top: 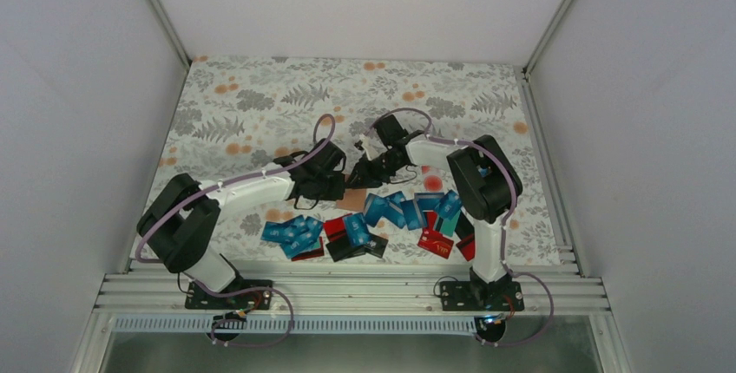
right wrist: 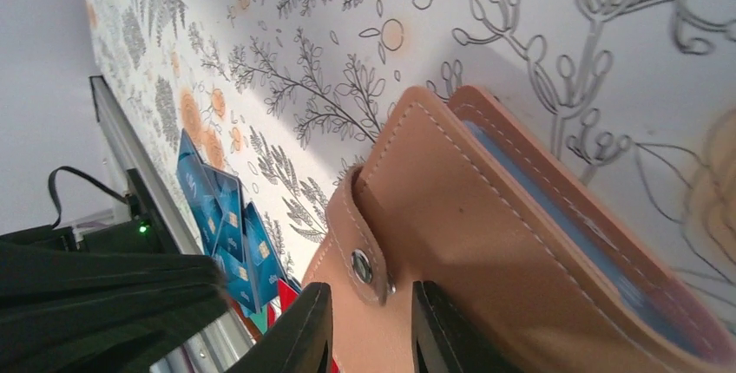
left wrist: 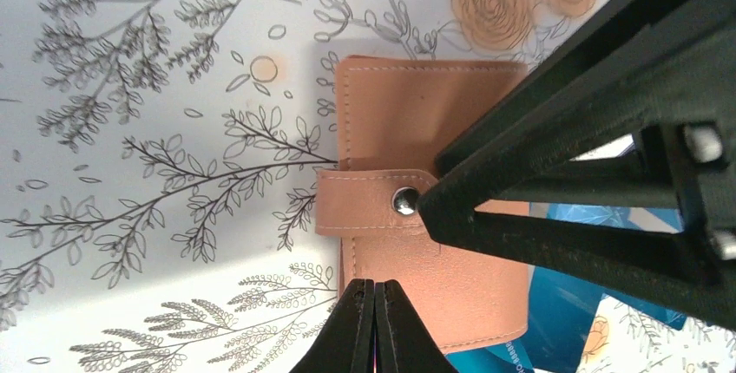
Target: Put the credit cards into the card holder
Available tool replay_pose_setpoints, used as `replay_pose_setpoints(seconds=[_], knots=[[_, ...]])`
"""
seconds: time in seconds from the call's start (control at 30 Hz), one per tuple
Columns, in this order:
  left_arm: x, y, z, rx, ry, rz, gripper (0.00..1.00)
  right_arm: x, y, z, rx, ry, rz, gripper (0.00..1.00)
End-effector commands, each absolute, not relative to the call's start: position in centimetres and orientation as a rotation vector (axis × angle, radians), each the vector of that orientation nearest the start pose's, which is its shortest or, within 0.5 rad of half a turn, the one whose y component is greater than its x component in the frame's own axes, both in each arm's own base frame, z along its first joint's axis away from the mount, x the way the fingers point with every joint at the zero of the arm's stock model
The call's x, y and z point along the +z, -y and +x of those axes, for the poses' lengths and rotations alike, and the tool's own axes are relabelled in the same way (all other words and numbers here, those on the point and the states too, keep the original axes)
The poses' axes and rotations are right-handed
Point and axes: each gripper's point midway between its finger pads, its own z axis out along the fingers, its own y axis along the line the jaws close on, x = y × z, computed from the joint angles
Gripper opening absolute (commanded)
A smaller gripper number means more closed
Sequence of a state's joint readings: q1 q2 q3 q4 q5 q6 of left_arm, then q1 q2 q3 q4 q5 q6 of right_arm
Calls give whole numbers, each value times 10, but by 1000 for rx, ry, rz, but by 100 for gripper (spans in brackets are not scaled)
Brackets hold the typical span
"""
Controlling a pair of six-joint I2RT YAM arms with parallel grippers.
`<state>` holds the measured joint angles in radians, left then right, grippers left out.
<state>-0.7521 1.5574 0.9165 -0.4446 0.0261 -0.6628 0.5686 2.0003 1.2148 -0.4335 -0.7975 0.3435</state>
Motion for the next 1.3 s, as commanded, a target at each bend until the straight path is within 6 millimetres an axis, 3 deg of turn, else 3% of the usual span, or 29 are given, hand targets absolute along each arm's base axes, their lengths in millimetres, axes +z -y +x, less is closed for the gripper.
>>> replay_pose_setpoints(seconds=[0.0,0.1,0.23,0.47,0.57,0.6,0.67,0.7,0.73,0.9,1.0,1.27], knots=[[106,254,279,-467,-2639,138,2,57,-317,281,1208,-2860,-532,25],[143,252,289,-465,-2549,138,5,60,-317,276,1229,-2859,-541,27],[198,255,299,-511,-2414,166,35,74,-316,276,1235,-2815,-554,32],[283,254,302,-572,-2211,220,57,120,-314,292,1171,-2668,-550,62],[308,246,300,-572,-2158,206,66,144,-306,304,1082,-2596,-516,84],[314,244,300,-567,-2148,201,67,162,-300,308,1051,-2544,-498,94],[324,242,298,-574,-2128,199,74,183,-287,318,966,-2475,-443,100],[329,238,296,-574,-2116,190,93,195,-280,322,935,-2436,-417,100],[330,236,295,-568,-2111,180,99,205,-273,325,911,-2404,-393,100],[333,222,292,-526,-2102,146,100,259,-237,333,817,-2225,-278,100],[336,219,290,-530,-2089,140,100,278,-224,331,798,-2154,-246,100],[334,208,292,-476,-2086,105,100,294,-211,328,801,-2085,-217,100]])
